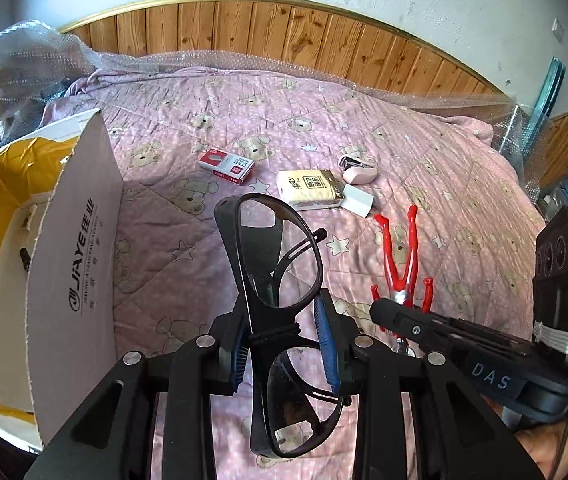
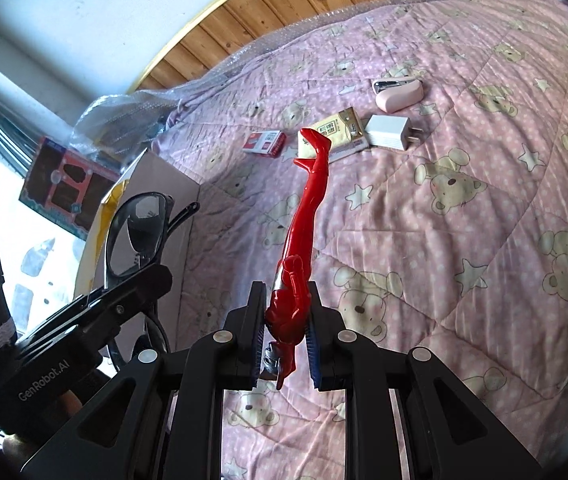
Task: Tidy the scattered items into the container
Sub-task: 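Carry the glasses in the left tool while the right tool carries the red toy to the box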
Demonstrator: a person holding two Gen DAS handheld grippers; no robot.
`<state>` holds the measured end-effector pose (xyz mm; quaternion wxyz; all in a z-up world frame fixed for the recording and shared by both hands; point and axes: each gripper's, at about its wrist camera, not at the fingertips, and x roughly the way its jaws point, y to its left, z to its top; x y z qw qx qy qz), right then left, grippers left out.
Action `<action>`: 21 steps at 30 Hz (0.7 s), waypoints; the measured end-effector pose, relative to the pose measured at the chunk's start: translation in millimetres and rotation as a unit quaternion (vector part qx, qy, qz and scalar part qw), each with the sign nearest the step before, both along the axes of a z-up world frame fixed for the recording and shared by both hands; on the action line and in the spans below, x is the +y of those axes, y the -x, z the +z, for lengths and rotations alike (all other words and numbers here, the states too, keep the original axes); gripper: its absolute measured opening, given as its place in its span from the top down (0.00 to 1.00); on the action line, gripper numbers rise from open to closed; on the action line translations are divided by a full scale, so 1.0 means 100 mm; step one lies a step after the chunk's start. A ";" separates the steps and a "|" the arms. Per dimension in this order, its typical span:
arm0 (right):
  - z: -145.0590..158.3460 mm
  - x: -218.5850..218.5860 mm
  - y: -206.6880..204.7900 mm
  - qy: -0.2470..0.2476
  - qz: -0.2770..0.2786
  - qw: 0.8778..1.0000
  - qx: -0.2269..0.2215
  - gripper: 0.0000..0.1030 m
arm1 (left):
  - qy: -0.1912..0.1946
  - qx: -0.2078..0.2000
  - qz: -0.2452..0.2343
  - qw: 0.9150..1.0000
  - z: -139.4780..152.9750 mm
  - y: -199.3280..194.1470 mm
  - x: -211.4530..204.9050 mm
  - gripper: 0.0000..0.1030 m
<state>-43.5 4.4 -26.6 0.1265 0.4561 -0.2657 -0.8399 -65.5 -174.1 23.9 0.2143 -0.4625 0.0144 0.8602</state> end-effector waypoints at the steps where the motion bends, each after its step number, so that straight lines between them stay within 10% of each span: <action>1: 0.02 -0.01 -0.02 -0.001 0.001 1.000 0.002 0.81 | 0.001 0.004 0.000 1.000 0.03 -0.03 -0.01 0.69; 21: 0.20 -0.20 -0.44 -0.007 0.027 0.999 0.024 0.81 | -0.017 0.037 -0.006 0.999 0.30 -0.35 -0.03 0.69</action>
